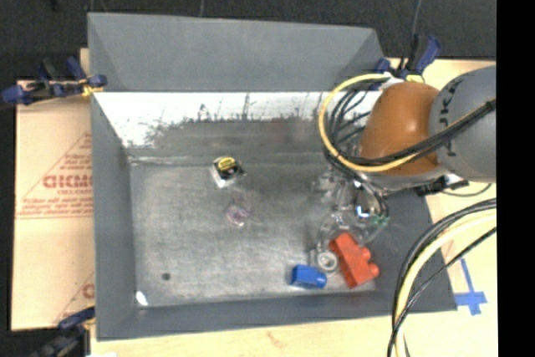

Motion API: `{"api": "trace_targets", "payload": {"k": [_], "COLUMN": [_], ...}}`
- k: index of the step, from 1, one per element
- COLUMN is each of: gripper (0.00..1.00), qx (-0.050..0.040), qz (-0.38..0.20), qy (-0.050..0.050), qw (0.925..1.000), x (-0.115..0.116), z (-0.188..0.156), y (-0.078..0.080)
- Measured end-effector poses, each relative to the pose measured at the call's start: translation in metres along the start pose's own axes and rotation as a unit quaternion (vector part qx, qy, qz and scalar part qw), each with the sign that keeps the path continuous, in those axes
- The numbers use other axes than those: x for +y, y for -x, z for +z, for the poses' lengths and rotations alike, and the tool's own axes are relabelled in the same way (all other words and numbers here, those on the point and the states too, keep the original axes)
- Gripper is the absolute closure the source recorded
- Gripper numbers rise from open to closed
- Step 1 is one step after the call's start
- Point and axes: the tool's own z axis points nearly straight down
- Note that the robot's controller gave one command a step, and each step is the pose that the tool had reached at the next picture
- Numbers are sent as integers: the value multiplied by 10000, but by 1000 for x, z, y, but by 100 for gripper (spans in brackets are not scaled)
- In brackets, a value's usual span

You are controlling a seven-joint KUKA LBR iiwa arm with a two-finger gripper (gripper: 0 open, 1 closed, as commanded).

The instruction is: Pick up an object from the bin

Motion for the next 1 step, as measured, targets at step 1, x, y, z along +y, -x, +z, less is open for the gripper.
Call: {"api": "trace_targets", "payload": {"k": [1], "gripper": [0], "qx": [-67], "qz": [-261], "qy": [-41], "qw": [9996], "x": [-17], "z": [-38], "y": [-67]}}
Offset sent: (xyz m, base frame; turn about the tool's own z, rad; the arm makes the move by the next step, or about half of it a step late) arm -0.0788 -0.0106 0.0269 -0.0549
